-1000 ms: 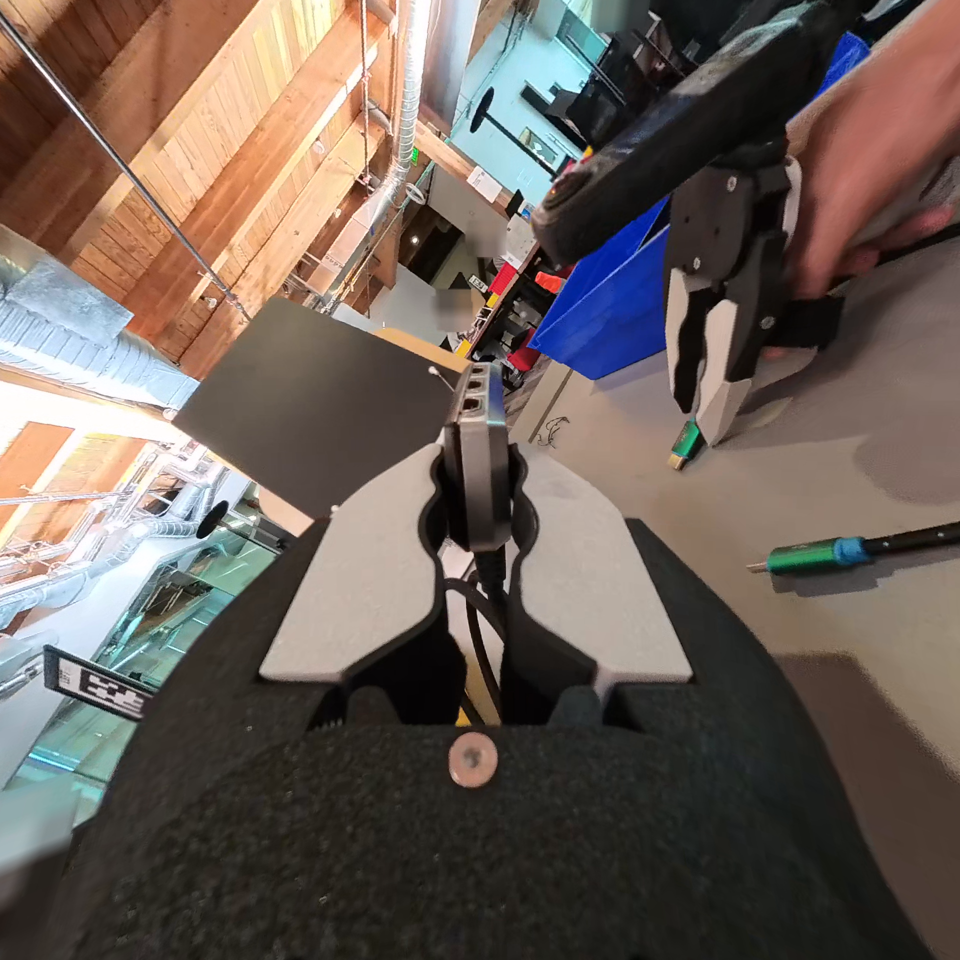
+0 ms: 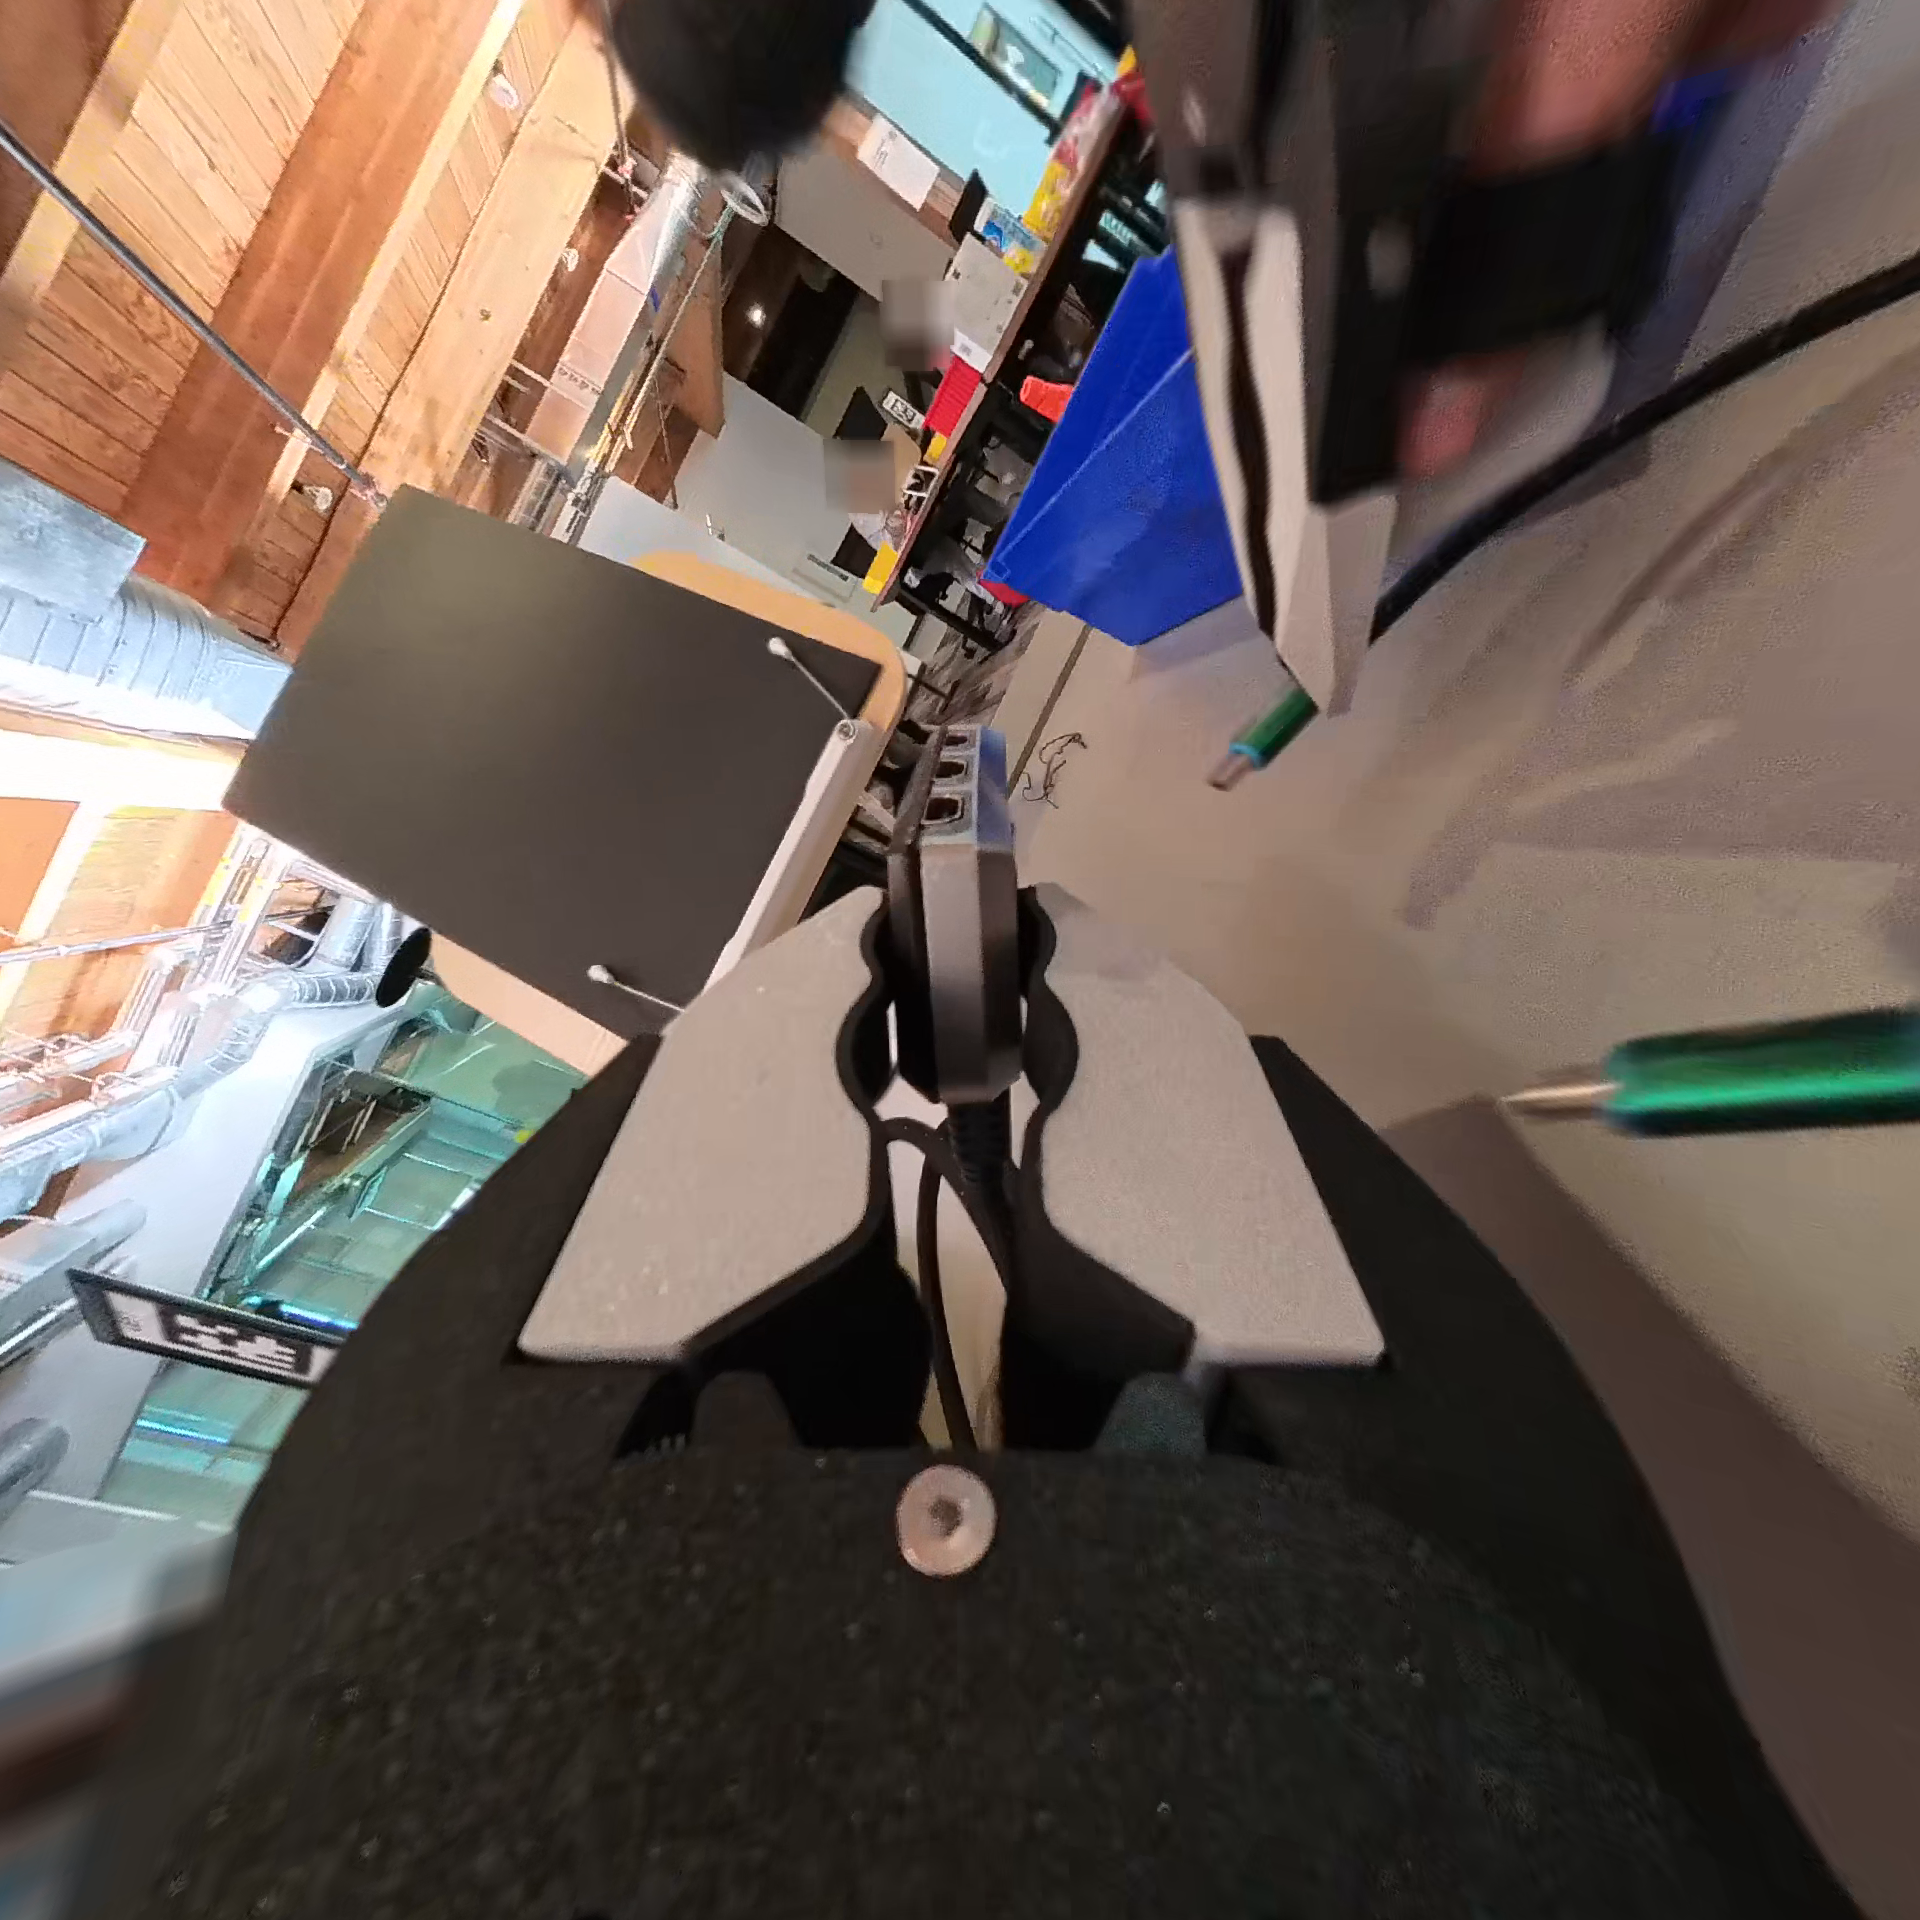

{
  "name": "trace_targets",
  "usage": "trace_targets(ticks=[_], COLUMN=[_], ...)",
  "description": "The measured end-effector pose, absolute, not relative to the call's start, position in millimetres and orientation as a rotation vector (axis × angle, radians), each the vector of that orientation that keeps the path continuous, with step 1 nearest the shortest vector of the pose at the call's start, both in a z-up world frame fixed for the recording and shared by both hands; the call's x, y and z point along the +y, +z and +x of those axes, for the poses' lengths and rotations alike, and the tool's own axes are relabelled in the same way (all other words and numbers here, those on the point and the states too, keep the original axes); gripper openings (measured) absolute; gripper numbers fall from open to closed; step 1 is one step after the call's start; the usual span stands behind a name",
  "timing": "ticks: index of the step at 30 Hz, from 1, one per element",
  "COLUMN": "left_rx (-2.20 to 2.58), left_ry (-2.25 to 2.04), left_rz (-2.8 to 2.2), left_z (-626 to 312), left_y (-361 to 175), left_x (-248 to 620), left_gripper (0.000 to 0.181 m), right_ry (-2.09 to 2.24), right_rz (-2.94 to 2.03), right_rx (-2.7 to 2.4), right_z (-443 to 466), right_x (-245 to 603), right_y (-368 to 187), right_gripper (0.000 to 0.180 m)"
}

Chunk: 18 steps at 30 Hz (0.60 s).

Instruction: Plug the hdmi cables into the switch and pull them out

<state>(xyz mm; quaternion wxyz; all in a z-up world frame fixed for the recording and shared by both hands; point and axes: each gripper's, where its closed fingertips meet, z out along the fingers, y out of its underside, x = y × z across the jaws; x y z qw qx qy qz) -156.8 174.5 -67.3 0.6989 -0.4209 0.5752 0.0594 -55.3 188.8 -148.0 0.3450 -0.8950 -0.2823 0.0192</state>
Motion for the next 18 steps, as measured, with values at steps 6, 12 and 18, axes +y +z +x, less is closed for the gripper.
trace_targets(ticks=[6, 12, 18], left_rx=[1.283, 1.291, 1.299], left_ry=[0.109, 0.053, 0.003], left_rz=[-0.919, -0.922, -0.937], left_z=[-167, -182, -180], left_y=[-67, -66, -68], left_x=[171, 162, 162], left_gripper=[0.021, 0.021, 0.021], right_ry=[0.059, 0.255, 0.271], right_rz=[-2.277, -2.254, -2.186], right_rx=[-0.511, -0.353, -0.352], right_z=[-32, -11, -3], right_x=[205, 159, 166], right_y=[-158, -153, -177], right_gripper=[0.017, 0.039, 0.036])
